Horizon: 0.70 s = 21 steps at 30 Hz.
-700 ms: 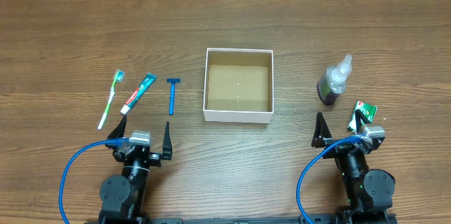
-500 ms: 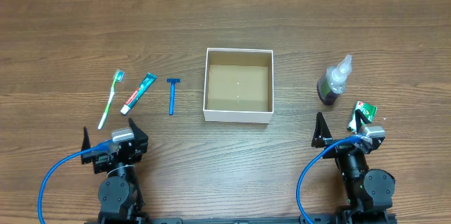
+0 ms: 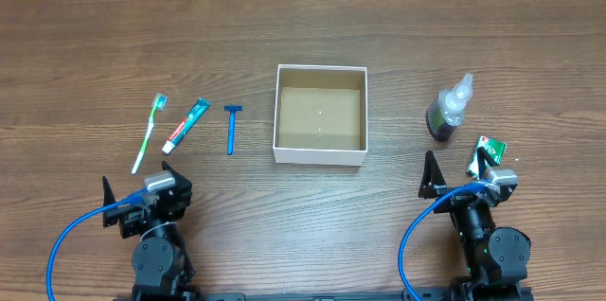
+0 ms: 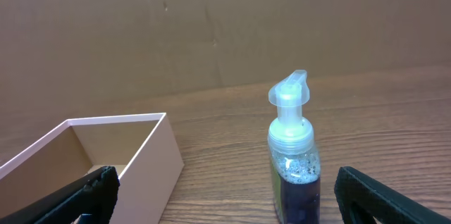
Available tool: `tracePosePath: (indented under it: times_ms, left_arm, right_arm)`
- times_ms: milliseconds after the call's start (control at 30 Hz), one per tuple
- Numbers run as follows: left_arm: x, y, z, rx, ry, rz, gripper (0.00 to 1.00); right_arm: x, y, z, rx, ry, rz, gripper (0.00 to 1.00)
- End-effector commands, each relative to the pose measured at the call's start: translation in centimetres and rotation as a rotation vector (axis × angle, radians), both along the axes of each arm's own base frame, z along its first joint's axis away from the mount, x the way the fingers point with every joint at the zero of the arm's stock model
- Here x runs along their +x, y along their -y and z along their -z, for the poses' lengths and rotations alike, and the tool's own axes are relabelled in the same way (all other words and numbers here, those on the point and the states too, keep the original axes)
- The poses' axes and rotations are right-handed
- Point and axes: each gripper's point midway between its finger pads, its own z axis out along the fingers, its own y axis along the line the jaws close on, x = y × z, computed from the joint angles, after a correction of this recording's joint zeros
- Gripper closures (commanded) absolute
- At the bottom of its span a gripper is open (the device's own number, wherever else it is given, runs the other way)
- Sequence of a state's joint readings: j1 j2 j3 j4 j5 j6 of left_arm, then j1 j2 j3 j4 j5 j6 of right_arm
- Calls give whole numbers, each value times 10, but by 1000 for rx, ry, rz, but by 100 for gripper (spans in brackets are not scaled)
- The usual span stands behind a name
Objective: Pack container
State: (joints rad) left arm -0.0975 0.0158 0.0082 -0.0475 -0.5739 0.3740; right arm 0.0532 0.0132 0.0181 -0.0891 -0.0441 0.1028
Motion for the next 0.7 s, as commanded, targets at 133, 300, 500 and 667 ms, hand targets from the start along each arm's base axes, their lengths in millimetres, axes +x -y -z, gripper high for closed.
tracePosePath:
  times_ms: [133,300,500,667]
  left_arm:
    - [-3,-5,-1,14,1,-30,0]
    - [-3,-5,-1,14,1,-30,0]
    - [-3,-5,-1,15,0,-31,0]
    - [-8,-14,-1,128,-64,-84,0]
  right_arm:
    - [0,1,2,-6,5,5,0]
    - [0,1,1,-6,5,5,0]
    - [0,1,2,-6,5,5,0]
    - [0,1,2,-6,5,5,0]
